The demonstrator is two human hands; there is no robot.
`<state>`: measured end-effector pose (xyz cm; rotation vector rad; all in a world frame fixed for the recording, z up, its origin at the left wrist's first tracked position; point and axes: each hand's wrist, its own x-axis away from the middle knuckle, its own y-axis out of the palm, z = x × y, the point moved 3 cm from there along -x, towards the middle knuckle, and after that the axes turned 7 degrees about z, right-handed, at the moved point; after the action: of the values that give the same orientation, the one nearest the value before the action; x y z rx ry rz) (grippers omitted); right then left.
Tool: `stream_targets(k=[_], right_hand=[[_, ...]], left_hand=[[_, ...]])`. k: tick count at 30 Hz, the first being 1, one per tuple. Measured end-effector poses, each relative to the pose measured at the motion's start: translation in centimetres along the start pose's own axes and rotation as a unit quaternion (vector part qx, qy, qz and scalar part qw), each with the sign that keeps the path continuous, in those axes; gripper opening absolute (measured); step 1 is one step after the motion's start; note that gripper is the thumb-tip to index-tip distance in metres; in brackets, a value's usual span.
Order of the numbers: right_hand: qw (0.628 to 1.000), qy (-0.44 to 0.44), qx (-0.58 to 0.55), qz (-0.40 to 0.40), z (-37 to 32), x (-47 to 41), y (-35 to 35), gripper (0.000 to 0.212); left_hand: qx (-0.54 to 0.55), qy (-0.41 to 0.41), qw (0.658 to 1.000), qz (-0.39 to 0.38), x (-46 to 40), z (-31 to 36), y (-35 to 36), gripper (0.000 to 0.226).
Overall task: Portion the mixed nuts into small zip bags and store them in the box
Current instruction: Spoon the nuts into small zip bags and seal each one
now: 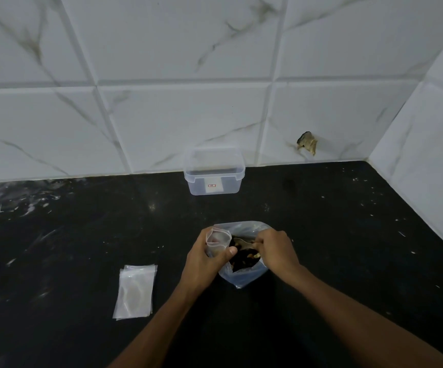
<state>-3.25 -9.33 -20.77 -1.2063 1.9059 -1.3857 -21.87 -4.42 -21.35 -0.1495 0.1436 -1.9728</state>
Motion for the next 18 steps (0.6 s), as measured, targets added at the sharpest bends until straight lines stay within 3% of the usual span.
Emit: stream_targets(k=[9,13,18], right_hand=[[0.999,0.044,0.021,-0.020,0.8,-0.5,-0.7,0.014],[0.996,0.051,-0.051,-0.049,-0.3,-0.3,-0.1,0.013],[0.982,0.111,-0.138,-0.068,0.4,-0.3,-0.8,0.011]], left_hand=[[0.000,-0.012,1.000,-0.004,-0.1,-0.1,-0.2,0.044],[-0.011,-0.007,1.000,-0.009,-0.2,0.1,0.0,0.053],[-0.017,-0.013,1.000,-0.003,-0.3,0.0,-0.5,0.047]])
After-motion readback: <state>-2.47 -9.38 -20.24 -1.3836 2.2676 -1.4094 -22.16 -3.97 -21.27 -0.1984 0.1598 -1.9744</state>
